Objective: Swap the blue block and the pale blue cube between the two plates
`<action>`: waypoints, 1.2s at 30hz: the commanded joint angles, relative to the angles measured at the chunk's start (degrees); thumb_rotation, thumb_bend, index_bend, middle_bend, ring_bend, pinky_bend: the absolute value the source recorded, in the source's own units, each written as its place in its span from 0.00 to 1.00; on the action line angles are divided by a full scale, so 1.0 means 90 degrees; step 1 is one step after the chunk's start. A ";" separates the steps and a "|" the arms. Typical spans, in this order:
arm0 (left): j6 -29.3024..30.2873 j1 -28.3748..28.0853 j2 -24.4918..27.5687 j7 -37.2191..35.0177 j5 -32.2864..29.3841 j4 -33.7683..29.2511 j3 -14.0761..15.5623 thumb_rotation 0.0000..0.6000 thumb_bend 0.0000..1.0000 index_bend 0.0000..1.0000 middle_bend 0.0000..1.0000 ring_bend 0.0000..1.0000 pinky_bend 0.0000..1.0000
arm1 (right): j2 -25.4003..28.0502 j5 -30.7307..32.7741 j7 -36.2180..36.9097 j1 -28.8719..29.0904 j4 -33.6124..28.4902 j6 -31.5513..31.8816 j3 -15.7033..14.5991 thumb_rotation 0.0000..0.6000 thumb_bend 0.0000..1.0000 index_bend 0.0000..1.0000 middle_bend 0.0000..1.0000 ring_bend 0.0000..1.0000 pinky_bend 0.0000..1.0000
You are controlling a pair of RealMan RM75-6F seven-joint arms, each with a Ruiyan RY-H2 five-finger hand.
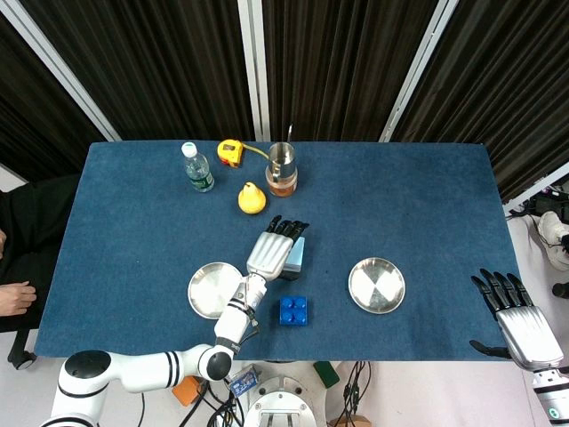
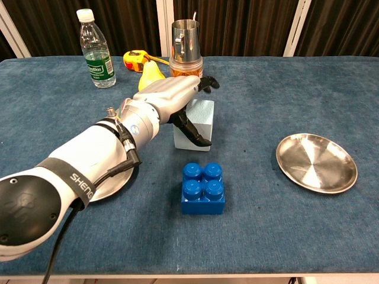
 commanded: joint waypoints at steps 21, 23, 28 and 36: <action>0.1702 0.1108 0.2250 0.0394 0.1062 -0.3096 0.1450 1.00 0.31 0.47 0.55 0.58 0.44 | -0.0071 0.0027 -0.0269 -0.0071 -0.0040 0.0004 0.0022 0.88 0.13 0.00 0.00 0.00 0.00; 0.1857 0.1346 0.2593 0.0397 0.1176 -0.3406 0.1765 1.00 0.31 0.47 0.55 0.58 0.45 | -0.0085 0.0026 -0.0333 -0.0080 -0.0061 0.0006 0.0021 0.88 0.13 0.00 0.00 0.00 0.00; 0.1959 0.1729 0.3016 -0.0048 0.1301 -0.3451 0.2226 1.00 0.31 0.47 0.55 0.57 0.45 | -0.0128 -0.0011 -0.0477 -0.0092 -0.0119 -0.0028 -0.0011 0.88 0.13 0.00 0.00 0.00 0.00; 0.1820 0.1925 0.2990 -0.0599 0.1351 -0.2630 0.2362 1.00 0.28 0.46 0.52 0.54 0.43 | -0.0186 -0.0047 -0.0638 -0.0088 -0.0180 -0.0070 -0.0022 0.88 0.13 0.00 0.00 0.00 0.00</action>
